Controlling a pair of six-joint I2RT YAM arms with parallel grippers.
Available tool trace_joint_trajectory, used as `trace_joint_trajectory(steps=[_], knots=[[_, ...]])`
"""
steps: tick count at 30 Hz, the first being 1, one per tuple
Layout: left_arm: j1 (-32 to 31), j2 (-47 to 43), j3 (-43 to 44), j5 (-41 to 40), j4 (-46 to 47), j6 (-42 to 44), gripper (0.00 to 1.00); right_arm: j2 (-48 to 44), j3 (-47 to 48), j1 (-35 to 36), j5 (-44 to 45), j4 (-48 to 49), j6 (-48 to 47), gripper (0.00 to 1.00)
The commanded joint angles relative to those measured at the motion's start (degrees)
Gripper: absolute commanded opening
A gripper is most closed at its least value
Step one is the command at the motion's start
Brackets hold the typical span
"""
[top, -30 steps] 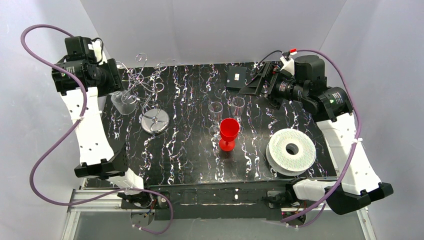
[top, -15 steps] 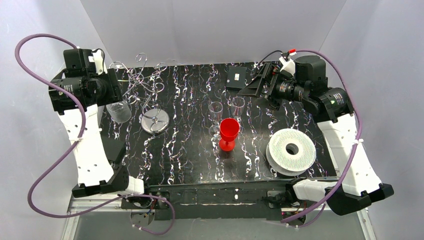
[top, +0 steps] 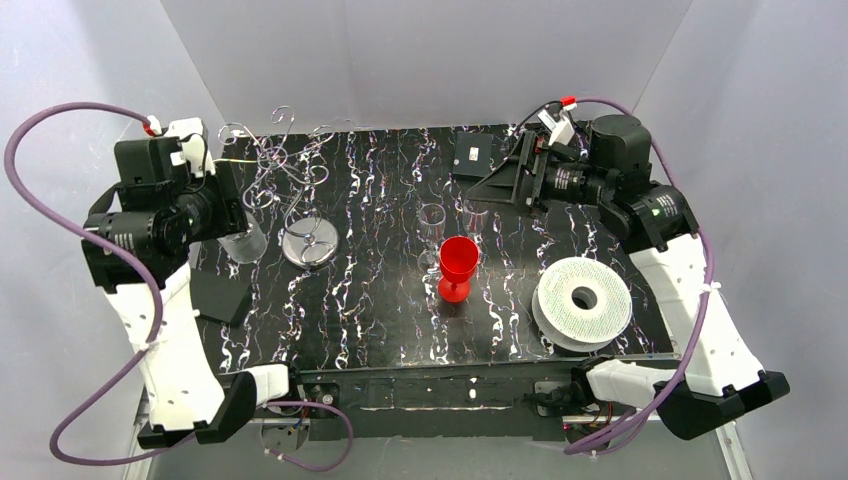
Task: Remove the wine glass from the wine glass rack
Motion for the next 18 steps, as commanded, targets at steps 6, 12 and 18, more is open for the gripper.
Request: trace_joint_trajectory(steps=[6, 12, 18], knots=[[-0.6, -3.1, 1.0, 13.3, -17.9, -2.5, 0.10, -3.0, -4.1, 9.2, -2.6, 17.8, -11.0, 0.98], [-1.0, -3.1, 2.2, 19.5, -20.3, -3.8, 0.11, -3.4, -7.8, 21.1, 6.0, 23.9, -21.5, 0.98], [-1.7, -2.8, 1.1, 27.0, -20.2, -5.6, 0.11, -1.1, -11.4, 27.3, 10.8, 33.1, -28.7, 0.96]])
